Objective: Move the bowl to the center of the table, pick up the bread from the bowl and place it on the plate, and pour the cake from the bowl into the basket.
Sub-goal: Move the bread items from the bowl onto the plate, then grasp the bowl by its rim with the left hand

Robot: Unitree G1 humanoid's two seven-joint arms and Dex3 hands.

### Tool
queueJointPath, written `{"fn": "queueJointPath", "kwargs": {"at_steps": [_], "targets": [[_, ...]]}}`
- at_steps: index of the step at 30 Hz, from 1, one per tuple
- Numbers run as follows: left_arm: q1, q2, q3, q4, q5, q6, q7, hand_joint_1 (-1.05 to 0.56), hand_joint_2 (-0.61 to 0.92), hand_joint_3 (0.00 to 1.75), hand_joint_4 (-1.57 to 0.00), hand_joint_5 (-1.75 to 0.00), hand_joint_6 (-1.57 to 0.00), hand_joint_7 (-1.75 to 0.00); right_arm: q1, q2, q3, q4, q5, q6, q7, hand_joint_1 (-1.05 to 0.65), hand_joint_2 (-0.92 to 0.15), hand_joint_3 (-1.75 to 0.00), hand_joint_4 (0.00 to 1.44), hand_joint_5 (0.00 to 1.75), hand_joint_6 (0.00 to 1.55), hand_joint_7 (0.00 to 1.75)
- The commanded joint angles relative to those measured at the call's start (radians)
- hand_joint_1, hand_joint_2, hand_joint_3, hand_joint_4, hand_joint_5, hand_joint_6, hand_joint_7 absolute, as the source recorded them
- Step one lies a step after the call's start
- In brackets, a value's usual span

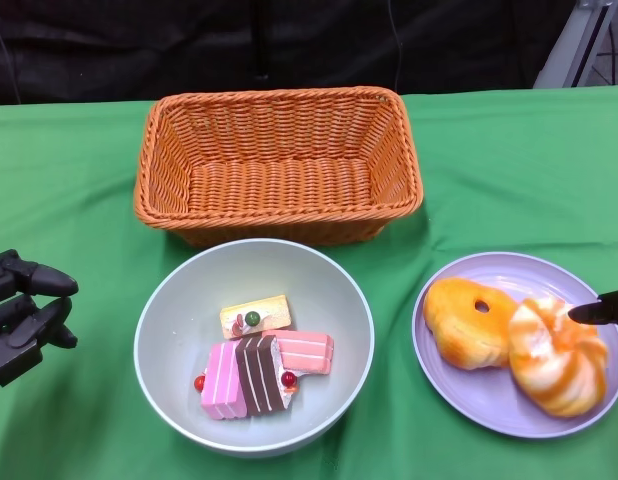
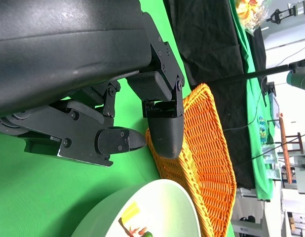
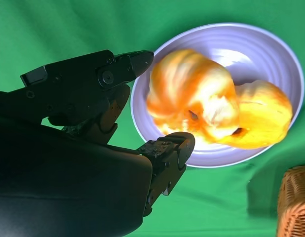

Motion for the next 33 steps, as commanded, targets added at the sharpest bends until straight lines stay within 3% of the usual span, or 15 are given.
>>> {"fn": "queueJointPath", "kwargs": {"at_steps": [1, 6, 10, 14, 19, 20, 23, 24, 32, 33], "targets": [[-0.003, 0.025, 0.008, 0.008, 0.003, -0.009, -0.002, -0.02, 0.92, 0.37, -0.74, -1.46, -0.81, -1.04, -0.006, -0.022, -0.004, -0.023, 0.005, 0.025, 0.011, -0.34, -0.87, 0.0, 0.92, 0.0, 0.37, 0.0], [0.0, 0.025, 0.008, 0.004, 0.005, -0.01, -0.001, -0.01, 0.92, 0.37, -0.74, -1.45, -0.81, -1.03, 0.026, 0.039, -0.057, -0.069, 0.047, 0.0, -0.085, -0.26, -0.86, 0.0, 0.99, 0.03, 0.49, 0.05], [0.0, 0.027, 0.008, 0.008, 0.005, -0.012, -0.004, -0.01, 0.92, 0.36, -0.74, -1.45, -0.82, -1.03, 0.054, 0.157, -0.128, -0.076, 0.188, -0.099, -0.197, -0.18, -0.9, -0.01, 1.02, 0.04, 0.68, 0.11], [-0.003, 0.026, 0.007, 0.013, 0.003, -0.017, -0.01, -0.01, 0.92, 0.36, -0.74, -1.45, -0.81, -1.04, 0.053, 0.274, -0.166, -0.095, 0.385, -0.14, -0.211, -0.09, -0.92, -0.09, 1.09, 0.08, 0.87, 0.18], [-0.004, 0.025, 0.005, 0.018, 0.006, -0.019, -0.009, -0.01, 0.92, 0.36, -0.73, -1.46, -0.81, -1.04, 0.052, 0.347, -0.166, -0.112, 0.499, -0.146, -0.217, -0.04, -0.92, -0.14, 1.12, 0.12, 0.93, 0.22], [-0.004, 0.025, 0.005, 0.02, 0.008, -0.024, -0.008, -0.01, 0.92, 0.36, -0.73, -1.46, -0.81, -1.04, 0.052, 0.36, -0.165, -0.114, 0.513, -0.145, -0.221, -0.06, -0.92, -0.14, 1.1, 0.18, 0.92, 0.25], [-0.002, 0.026, 0.003, 0.021, 0.016, -0.032, -0.002, -0.02, 0.92, 0.35, -0.74, -1.46, -0.81, -1.04, 0.054, 0.408, -0.16, -0.104, 0.546, -0.163, -0.239, -0.08, -0.92, -0.13, 0.79, 0.8, 0.81, 0.49], [-0.001, 0.026, 0.003, 0.021, 0.018, -0.033, -0.001, -0.02, 0.92, 0.35, -0.74, -1.46, -0.81, -1.04, 0.055, 0.418, -0.159, -0.099, 0.55, -0.169, -0.244, -0.08, -0.92, -0.13, 0.75, 0.89, 0.79, 0.53], [0.015, 0.034, -0.001, 0.013, 0.016, -0.068, -0.037, -0.01, 0.92, 0.34, -0.73, -1.44, -0.81, -1.01, 0.108, 0.543, -0.141, -0.094, 0.559, -0.212, -0.331, -0.13, -0.9, -0.2, 0.7, 1.23, 0.69, 0.93], [0.017, 0.036, -0.002, 0.012, 0.019, -0.078, -0.043, -0.02, 0.92, 0.32, -0.74, -1.38, -0.83, -0.92, 0.113, 0.55, -0.14, -0.094, 0.56, -0.217, -0.335, -0.14, -0.88, -0.26, 0.68, 1.28, 0.66, 1.0]]}}
